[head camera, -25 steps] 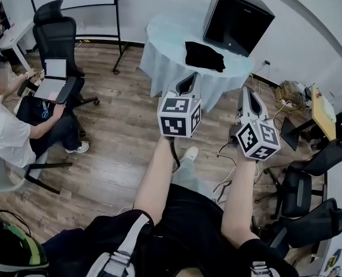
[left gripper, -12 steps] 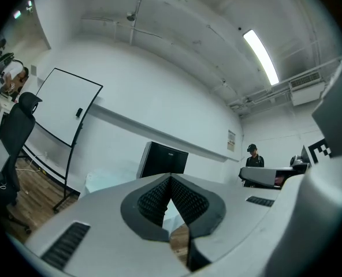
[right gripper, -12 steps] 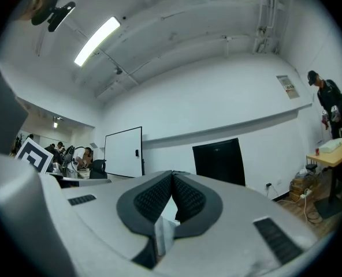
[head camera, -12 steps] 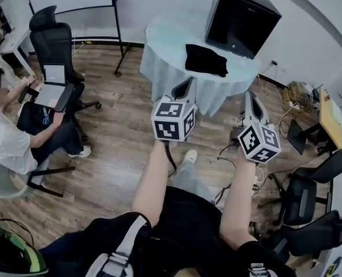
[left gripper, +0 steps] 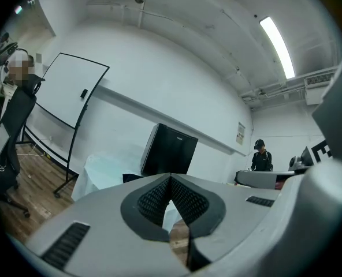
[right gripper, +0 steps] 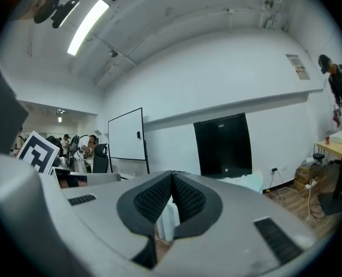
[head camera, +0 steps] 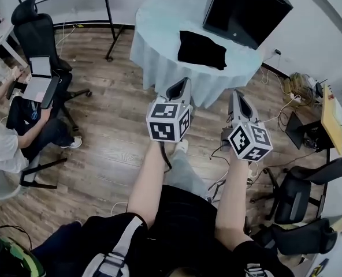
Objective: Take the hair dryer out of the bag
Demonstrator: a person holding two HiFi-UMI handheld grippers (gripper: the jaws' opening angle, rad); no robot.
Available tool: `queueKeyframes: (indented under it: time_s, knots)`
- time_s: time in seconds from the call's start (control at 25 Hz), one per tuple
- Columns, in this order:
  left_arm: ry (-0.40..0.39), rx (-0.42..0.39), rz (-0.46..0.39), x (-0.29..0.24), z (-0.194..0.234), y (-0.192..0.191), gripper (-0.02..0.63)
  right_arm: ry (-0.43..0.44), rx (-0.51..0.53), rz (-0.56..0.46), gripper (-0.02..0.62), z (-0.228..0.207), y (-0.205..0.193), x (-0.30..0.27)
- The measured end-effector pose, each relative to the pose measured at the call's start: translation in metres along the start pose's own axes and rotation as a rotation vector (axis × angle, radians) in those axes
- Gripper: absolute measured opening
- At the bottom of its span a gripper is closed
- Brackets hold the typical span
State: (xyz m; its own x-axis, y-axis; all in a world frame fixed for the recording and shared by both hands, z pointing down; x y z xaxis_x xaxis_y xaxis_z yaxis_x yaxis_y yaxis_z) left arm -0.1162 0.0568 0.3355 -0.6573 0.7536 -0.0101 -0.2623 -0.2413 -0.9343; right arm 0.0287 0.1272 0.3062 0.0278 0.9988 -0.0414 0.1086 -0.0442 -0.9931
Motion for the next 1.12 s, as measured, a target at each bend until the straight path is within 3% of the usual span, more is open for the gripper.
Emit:
queueKeyframes:
  time_s: [0.16,0.28,0.52,0.8,1.12]
  knots:
    - [0.015,-0.004,0.055,-0.036,0.004,-0.025,0.015,-0.002,-0.048,0.019,0.003,-0.031,-0.016,-0.028]
    - [0.023,-0.051,0.109,-0.060,0.010,-0.036,0.015,0.003,-0.113,0.026,0.003,-0.047,-0.033,-0.056]
    - [0.066,-0.095,0.148,-0.125,0.021,-0.035,0.015,0.031,-0.163,0.039,0.003,-0.088,-0.035,-0.121]
    - [0.066,-0.115,0.218,-0.191,0.024,-0.048,0.015,-0.031,-0.233,0.078,0.003,-0.156,-0.045,-0.171]
    - [0.061,-0.129,0.201,-0.246,0.011,-0.036,0.015,-0.033,-0.212,0.022,0.003,-0.207,-0.007,-0.197]
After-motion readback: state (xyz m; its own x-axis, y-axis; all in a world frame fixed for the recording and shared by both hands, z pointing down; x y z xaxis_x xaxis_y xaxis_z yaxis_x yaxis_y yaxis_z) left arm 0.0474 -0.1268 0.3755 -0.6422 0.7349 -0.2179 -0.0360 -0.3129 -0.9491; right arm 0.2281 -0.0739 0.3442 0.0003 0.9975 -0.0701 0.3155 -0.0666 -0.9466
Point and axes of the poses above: the fingertips, and each gripper's own axes: x backward along the fingers, z to its left, y out of its top, the point moved 2 cm from there along x, backward along the fingers, and after that the axes turned 6 degrees about -z, right-handed, at the moved point
